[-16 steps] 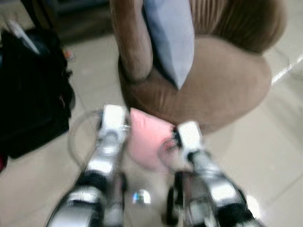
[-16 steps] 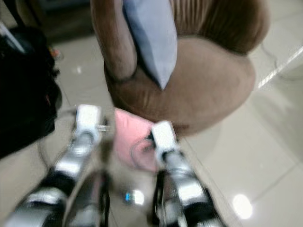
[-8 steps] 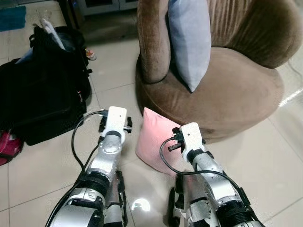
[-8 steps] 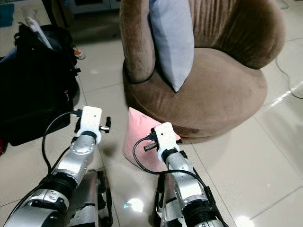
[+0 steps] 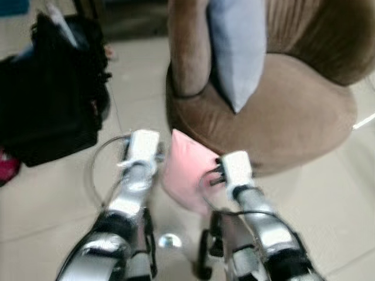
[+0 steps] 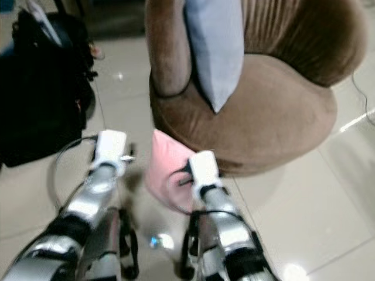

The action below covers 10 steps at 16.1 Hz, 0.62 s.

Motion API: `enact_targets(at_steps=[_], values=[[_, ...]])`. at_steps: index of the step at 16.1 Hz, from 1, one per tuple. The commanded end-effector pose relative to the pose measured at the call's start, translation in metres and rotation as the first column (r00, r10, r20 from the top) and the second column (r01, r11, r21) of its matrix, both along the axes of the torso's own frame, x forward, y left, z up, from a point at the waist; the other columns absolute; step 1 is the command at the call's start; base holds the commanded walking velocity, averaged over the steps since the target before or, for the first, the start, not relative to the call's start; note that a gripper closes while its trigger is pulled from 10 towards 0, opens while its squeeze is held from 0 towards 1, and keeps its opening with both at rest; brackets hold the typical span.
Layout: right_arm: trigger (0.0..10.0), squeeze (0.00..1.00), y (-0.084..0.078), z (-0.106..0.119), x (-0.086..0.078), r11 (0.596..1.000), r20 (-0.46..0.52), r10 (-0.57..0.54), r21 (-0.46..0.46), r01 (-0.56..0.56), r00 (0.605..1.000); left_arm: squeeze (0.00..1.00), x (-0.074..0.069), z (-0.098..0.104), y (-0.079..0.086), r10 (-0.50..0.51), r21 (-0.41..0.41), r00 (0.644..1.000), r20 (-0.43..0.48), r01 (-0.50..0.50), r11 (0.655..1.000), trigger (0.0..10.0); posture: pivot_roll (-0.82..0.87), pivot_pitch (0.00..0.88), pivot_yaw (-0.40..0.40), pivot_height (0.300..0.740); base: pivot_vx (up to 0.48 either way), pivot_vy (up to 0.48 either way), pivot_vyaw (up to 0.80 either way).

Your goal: Move the pillow to the sofa from floor

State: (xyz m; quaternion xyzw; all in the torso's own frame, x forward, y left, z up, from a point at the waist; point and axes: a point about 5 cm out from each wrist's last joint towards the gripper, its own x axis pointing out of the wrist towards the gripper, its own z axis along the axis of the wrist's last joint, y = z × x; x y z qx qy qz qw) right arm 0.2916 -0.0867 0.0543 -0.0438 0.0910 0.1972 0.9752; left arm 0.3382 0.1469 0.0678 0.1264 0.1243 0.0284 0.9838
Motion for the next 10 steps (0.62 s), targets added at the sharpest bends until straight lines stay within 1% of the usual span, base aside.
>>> enact_targets(at_steps=[1,2,3,4,9,10], values=[[10.0,0.0,-0.0088,-0.0099,-0.005,1.0,-0.041,-0.02,-0.025,0.019,0.999,0.0,-0.0033,-0.0043,-0.0076,-0.011,-0.011,1.0,-0.008,0.011,1.0,10.0,-0.04,0.263,-0.074,0.633,0.0,0.0,0.0],[10.0,0.0,-0.0086,-0.0104,-0.0055,1.0,-0.043,-0.017,-0.024,0.016,0.999,0.0,-0.0037,-0.0042,-0.0077,-0.009,-0.008,1.0,-0.004,0.009,1.0,10.0,-0.03,0.257,-0.073,0.633,0.0,0.0,0.0],[10.0,0.0,-0.0084,-0.0106,-0.0058,1.0,-0.044,-0.015,-0.024,0.014,0.999,0.0,-0.0035,-0.0036,-0.008,-0.01,0.01,1.0,-0.002,0.01,1.0,10.0,-0.03,0.255,-0.074,0.633,0.0,0.0,0.0],[10.0,0.0,-0.0076,-0.0111,-0.0065,1.0,-0.046,-0.009,-0.023,0.008,0.999,0.0,-0.0039,-0.0021,-0.0093,-0.014,-0.006,1.0,0.014,0.014,1.0,10.0,-0.03,0.253,-0.075,0.633,0.304,-0.371,0.0],[10.0,0.0,-0.0052,-0.0115,-0.0083,1.0,-0.051,0.01,-0.019,-0.011,0.999,0.0,-0.0046,-0.0056,-0.0014,0.043,0.035,0.999,-0.013,-0.042,0.999,10.0,-0.03,0.266,-0.079,0.633,0.279,-0.386,0.0],[10.0,0.0,-0.0045,-0.0118,-0.0087,1.0,-0.053,0.013,-0.018,-0.014,0.999,0.0,-0.0049,-0.0047,0.0003,0.061,0.031,0.998,0.002,-0.061,0.998,10.0,-0.03,0.268,-0.08,0.633,0.0,0.0,0.0]])
